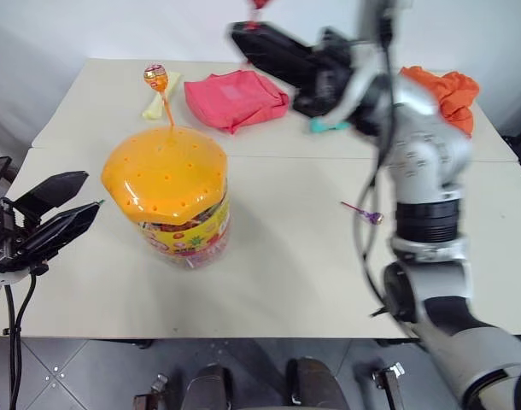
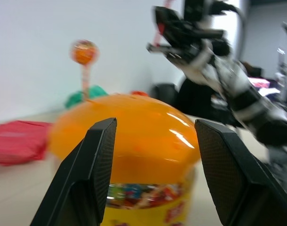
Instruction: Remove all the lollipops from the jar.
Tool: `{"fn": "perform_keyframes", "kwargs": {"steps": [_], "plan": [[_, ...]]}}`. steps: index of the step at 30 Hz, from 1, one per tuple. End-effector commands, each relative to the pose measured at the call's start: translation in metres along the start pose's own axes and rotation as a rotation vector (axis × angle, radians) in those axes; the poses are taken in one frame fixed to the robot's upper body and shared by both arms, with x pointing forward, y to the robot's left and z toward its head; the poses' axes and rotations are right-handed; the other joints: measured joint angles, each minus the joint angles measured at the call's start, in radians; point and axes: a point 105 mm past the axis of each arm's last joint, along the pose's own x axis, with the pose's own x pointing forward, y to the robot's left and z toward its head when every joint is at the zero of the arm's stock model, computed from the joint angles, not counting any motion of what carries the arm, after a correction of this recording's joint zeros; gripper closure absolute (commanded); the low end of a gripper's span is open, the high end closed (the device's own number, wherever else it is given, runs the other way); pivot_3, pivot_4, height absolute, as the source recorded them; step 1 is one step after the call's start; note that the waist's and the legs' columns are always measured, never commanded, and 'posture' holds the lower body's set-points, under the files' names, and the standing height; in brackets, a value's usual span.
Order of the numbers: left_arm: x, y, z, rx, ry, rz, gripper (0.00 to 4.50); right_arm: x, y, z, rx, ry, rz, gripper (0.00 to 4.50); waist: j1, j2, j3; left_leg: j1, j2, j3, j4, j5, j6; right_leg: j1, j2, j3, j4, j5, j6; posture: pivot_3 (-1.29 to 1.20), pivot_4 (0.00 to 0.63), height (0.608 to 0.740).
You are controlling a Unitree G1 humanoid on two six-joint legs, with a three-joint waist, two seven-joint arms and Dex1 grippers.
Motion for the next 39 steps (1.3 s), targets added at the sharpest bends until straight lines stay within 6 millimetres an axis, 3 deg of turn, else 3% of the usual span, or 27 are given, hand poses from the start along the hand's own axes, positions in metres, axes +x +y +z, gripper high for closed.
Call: {"fn": "perform_keyframes", "kwargs": {"steps": [1, 3, 6, 9, 12, 17, 20, 25, 26, 28, 30, 32, 35, 39], "plan": [[0.001, -0.01, -0.004, 0.019, 0.113, -0.091, 1.67, -0.063, -0.015, -0.039, -0.057, 0.334, -0.107, 4.47, -0.001, 0.0, 0.0, 0.0, 0.0, 0.001, -0.001, 0.0, 0.0, 0.0, 0.0, 0.0, -0.001, 0.0, 0.0, 0.0, 0.15, 0.74], [0.0, -0.011, -0.008, 0.014, 0.152, -0.123, 1.67, -0.123, -0.025, -0.069, -0.086, 0.6, -0.238, 4.47, 0.001, 0.0, 0.0, -0.001, -0.001, 0.004, -0.003, 0.0, 0.0, 0.0, 0.003, 0.0, -0.008, 0.0, 0.0, 0.0, 0.15, 0.74], [0.0, -0.013, -0.01, 0.02, 0.179, -0.161, 1.67, -0.189, -0.025, -0.095, -0.1, 0.862, -0.338, 4.47, 0.012, 0.003, 0.002, -0.001, -0.001, 0.007, -0.003, -0.001, -0.001, -0.001, 0.003, -0.001, -0.009, 0.0, 0.0, 0.0, 0.15, 0.74], [0.001, -0.014, -0.012, 0.023, 0.188, -0.185, 1.67, -0.226, -0.022, -0.108, -0.063, 0.965, -0.42, 4.47, 0.006, 0.005, 0.003, 0.0, 0.001, 0.014, -0.002, 0.0, -0.001, -0.002, 0.003, 0.0, -0.011, 0.0, 0.001, 0.0, 0.15, 0.74], [0.002, -0.015, -0.013, 0.022, 0.202, -0.207, 1.67, -0.281, 0.0, -0.139, -0.026, 1.165, -0.438, 4.47, 0.01, 0.005, 0.003, 0.003, 0.001, 0.017, -0.001, 0.002, -0.001, -0.001, 0.003, 0.003, -0.011, 0.0, 0.0, 0.0, 0.15, 0.74], [0.001, -0.013, -0.011, 0.022, 0.218, -0.205, 1.67, -0.316, 0.003, -0.152, 0.034, 1.203, -0.58, 4.47, 0.013, 0.005, 0.003, 0.004, 0.002, 0.018, -0.001, 0.002, -0.001, -0.001, 0.002, 0.005, -0.009, 0.0, 0.0, 0.0, 0.15, 0.74], [0.0, -0.011, -0.009, 0.028, 0.216, -0.194, 1.67, -0.316, 0.0, -0.149, 0.041, 1.175, -0.585, 3.82, 0.013, 0.005, 0.003, 0.004, 0.003, 0.017, -0.001, 0.002, -0.001, -0.001, 0.002, 0.005, -0.009, 0.0, 0.0, 0.0, 0.15, 0.74], [0.001, -0.009, -0.004, 0.033, 0.187, -0.173, 1.67, -0.297, -0.007, -0.135, -0.013, 1.061, -0.511, 2.15, 0.013, 0.005, 0.003, 0.003, 0.003, 0.017, -0.001, 0.002, -0.001, -0.002, 0.002, 0.005, -0.009, 0.0, 0.0, 0.0, 0.15, 0.74], [0.001, -0.008, 0.0, 0.036, 0.163, -0.155, 1.67, -0.277, -0.009, -0.124, -0.04, 0.953, -0.451, 1.84, 0.013, 0.005, 0.003, 0.003, 0.003, 0.017, -0.001, 0.002, -0.001, -0.002, 0.002, 0.005, -0.009, 0.0, 0.0, 0.0, 0.15, 0.74], [-0.003, -0.004, 0.007, 0.032, 0.105, -0.095, 1.67, -0.226, -0.008, -0.093, -0.07, 0.684, -0.308, 1.84, 0.011, 0.006, 0.003, 0.003, 0.003, 0.017, -0.001, 0.002, -0.001, -0.002, 0.002, 0.005, -0.009, 0.0, 0.0, 0.0, 0.15, 0.74], [-0.01, 0.002, 0.012, 0.025, 0.043, -0.021, 1.67, -0.189, -0.003, -0.075, -0.066, 0.537, -0.201, 1.84, 0.003, 0.008, 0.005, 0.003, 0.004, 0.018, 0.0, 0.002, -0.001, -0.002, 0.003, 0.005, -0.009, 0.0, 0.0, 0.0, 0.15, 0.74], [-0.018, 0.008, 0.015, 0.019, 0.0, 0.049, 1.67, -0.159, 0.004, -0.068, -0.043, 0.459, -0.117, 1.84, 0.0, 0.008, 0.005, 0.004, 0.006, 0.016, -0.001, 0.002, -0.001, -0.002, 0.003, 0.005, -0.007, 0.0, 0.0, 0.0, 0.15, 0.74], [-0.038, 0.021, 0.018, 0.026, -0.081, 0.195, 1.67, -0.096, 0.016, -0.057, -0.014, 0.302, 0.016, 1.84, 0.0, 0.007, 0.004, 0.004, 0.007, 0.013, -0.001, 0.002, -0.002, -0.002, 0.003, 0.002, -0.005, 0.0, 0.0, 0.0, 0.15, 0.74], [-0.047, 0.024, 0.007, 0.012, -0.074, 0.264, 1.67, -0.021, 0.014, -0.051, 0.055, 0.181, 0.041, 1.84, -0.004, 0.006, 0.004, 0.002, 0.006, 0.012, 0.0, 0.002, -0.002, -0.003, 0.001, 0.001, -0.004, 0.0, 0.0, 0.0, 0.15, 0.74]]}}
